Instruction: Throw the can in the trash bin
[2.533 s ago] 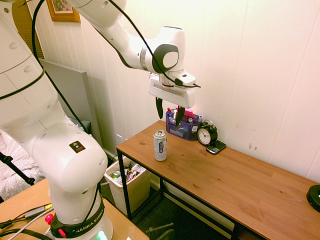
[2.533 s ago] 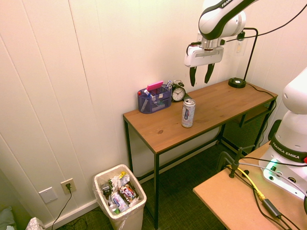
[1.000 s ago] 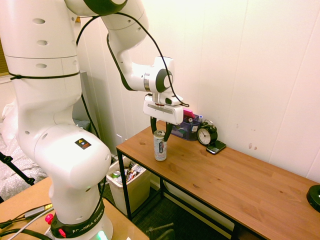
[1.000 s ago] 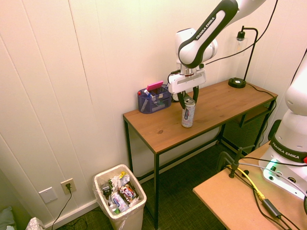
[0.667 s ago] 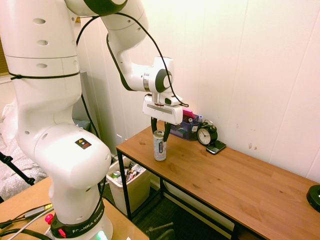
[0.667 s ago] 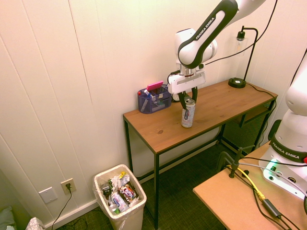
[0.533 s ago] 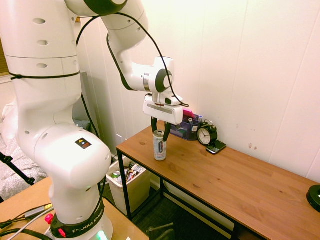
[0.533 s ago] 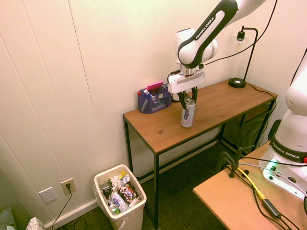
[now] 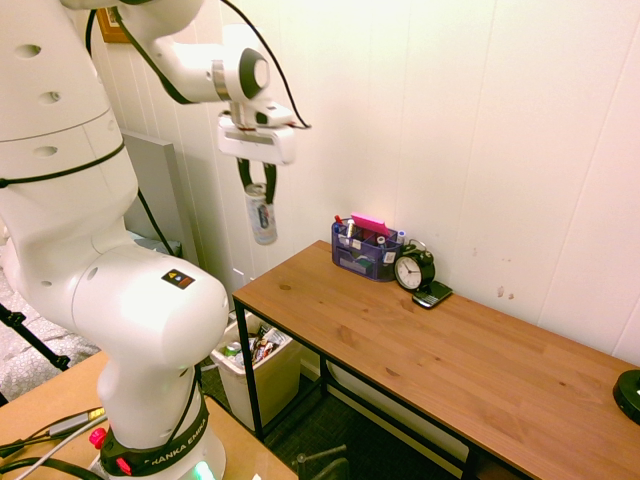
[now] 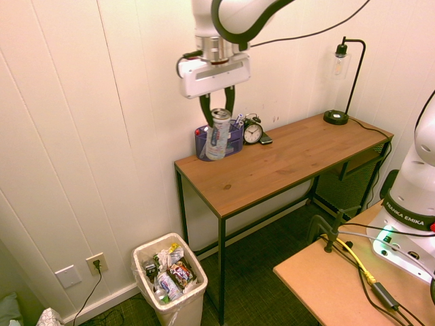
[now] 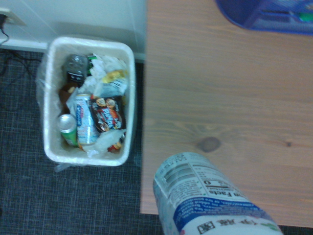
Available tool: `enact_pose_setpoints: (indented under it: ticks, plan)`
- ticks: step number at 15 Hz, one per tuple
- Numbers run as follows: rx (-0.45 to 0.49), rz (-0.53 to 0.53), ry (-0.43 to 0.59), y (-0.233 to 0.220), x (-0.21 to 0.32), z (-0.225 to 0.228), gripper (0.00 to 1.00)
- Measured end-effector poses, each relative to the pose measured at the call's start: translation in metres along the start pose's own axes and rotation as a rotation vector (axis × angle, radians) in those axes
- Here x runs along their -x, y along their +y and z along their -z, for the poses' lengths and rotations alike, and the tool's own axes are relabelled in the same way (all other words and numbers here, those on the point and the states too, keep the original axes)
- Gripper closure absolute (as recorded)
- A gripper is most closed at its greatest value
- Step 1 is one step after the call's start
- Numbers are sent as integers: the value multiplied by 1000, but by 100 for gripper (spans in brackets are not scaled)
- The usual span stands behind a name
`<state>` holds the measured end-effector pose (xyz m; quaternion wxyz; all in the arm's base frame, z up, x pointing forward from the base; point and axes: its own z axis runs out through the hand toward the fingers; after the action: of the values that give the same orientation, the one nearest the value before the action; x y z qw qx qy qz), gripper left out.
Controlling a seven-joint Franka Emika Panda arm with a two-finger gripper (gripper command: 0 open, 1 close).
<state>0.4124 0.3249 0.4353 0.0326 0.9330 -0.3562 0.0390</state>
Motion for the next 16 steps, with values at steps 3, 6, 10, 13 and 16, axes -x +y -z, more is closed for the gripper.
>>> enact_pose_setpoints:
  ticks: [3, 6, 10, 13, 16]
  plan:
    - [56, -2, -21, -58, 44, -17, 100]
    - [103, 11, -50, -112, 84, -63, 100]
    - [164, 8, -72, -171, 116, -148, 0]
    - [171, -26, -59, -200, 102, -144, 0]
    - [166, -60, -58, -215, 83, -137, 0]
